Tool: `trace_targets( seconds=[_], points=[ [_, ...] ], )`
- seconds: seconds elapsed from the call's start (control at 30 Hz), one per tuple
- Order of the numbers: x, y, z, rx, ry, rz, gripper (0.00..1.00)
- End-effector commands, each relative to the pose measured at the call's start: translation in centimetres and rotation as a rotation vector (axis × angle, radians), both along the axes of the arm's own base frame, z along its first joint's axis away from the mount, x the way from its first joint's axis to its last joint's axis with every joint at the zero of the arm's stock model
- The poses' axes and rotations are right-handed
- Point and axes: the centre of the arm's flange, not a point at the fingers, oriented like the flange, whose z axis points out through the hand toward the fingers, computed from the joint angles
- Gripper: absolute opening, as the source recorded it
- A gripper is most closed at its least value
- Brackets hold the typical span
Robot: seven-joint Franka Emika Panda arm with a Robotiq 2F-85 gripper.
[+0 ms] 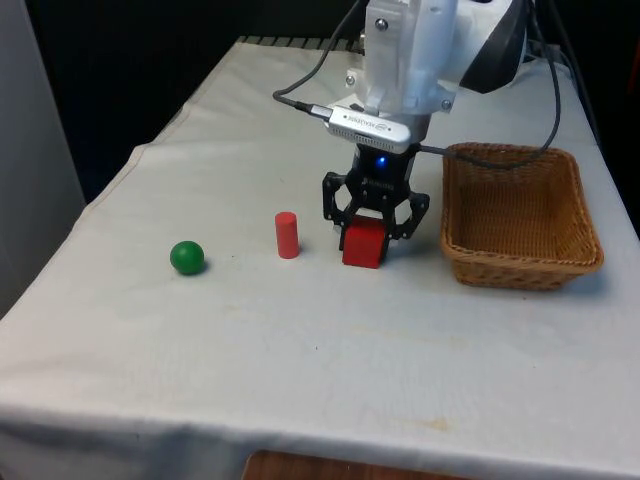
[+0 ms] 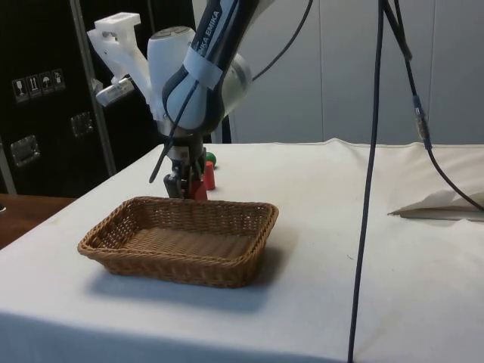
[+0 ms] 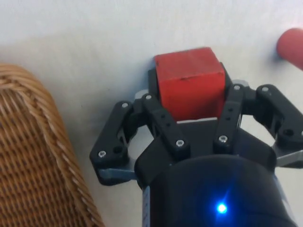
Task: Pick up the object to the left of the cylinder and place it into the basket.
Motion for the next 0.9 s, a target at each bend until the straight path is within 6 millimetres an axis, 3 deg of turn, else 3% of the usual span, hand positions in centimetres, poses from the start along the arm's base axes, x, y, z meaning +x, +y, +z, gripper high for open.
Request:
trace_targets(
  seconds=[0.0,0.27,0.87],
  points=[
    [0.0,0.0,0.0,0.0,0.0,0.001,0.01],
    [0.0,0.0,0.0,0.0,0.0,0.0,0.02],
    [0.5,-0.3,5.0,0.028,-0.025,-0.006,0.02]
  ],
)
